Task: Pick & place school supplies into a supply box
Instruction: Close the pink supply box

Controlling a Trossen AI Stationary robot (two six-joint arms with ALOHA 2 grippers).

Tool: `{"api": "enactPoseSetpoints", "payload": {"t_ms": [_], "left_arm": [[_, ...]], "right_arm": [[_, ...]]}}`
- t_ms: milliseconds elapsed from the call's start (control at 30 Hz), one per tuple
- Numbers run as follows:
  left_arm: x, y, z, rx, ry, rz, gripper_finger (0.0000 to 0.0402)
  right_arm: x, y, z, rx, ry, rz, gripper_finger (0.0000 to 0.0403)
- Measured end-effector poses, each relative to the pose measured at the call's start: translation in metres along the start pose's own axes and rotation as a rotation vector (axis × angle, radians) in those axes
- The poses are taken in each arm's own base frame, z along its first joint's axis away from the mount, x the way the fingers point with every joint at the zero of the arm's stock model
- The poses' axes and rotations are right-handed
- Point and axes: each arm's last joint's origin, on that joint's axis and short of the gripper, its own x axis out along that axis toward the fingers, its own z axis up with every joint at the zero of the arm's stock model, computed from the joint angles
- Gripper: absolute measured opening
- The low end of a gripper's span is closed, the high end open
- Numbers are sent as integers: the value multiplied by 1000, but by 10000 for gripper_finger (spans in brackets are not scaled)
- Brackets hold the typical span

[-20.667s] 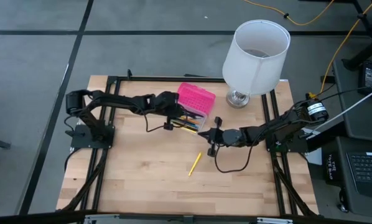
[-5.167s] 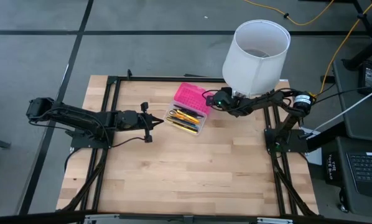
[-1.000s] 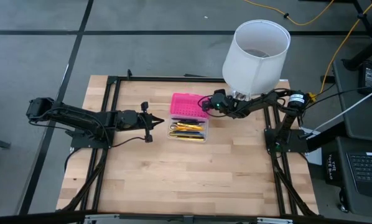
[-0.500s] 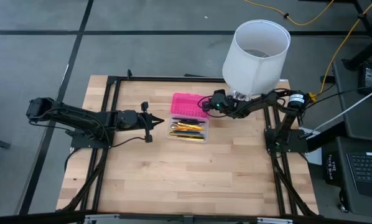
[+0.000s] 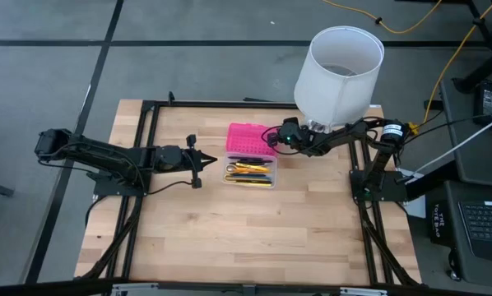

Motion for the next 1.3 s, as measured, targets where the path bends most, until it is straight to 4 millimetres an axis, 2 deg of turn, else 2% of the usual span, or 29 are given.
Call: {"api": "enactPoseSetpoints", "payload": {"t_ms": [200,667,1300], "left_arm": [[0,0,0,0,0,0,2],[0,0,0,0,0,0,6],[0,0,0,0,0,0,2]], "right_arm": [[0,0,0,-5,7,8,16],[0,2,-2,-56,54,65,64],[0,0,-3,-92,51,28,12]]}}
